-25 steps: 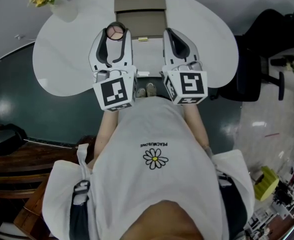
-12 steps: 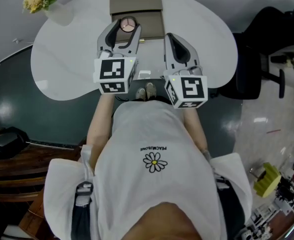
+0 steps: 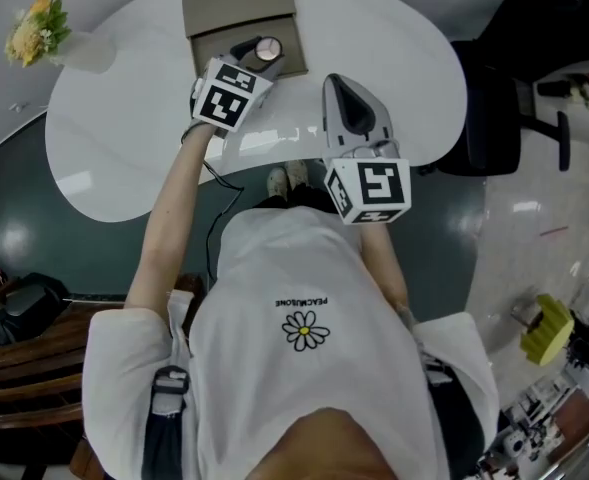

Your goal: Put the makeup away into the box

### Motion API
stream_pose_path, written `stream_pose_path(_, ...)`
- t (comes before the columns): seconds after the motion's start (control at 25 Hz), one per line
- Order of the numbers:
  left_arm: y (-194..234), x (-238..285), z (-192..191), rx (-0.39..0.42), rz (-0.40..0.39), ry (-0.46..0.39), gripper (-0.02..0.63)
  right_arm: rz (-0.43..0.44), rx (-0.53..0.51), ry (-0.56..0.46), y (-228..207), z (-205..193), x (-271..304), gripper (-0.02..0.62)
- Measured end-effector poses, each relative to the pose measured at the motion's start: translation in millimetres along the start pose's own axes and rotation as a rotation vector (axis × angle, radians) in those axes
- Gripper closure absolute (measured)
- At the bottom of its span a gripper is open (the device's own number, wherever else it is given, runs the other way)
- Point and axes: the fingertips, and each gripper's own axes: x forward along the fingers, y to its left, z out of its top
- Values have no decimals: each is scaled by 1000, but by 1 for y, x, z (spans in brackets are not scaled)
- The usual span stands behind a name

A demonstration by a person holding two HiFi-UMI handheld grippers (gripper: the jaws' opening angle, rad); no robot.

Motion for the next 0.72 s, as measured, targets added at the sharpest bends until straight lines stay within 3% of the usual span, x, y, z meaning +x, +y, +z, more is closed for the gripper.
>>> stream_pose_path(0.2,2,34,-28,74,-130,128,376,-41,37,34,-18,-12,-2,566)
stream_pose_path(0.4,-7,56,-46,94,-282,212,376,-83,65,71,-32,-30,-7,566)
stream_pose_path(0.72,-14,79,-58,144,-368,253,374,-107,66,114,-38,-45,-10,566)
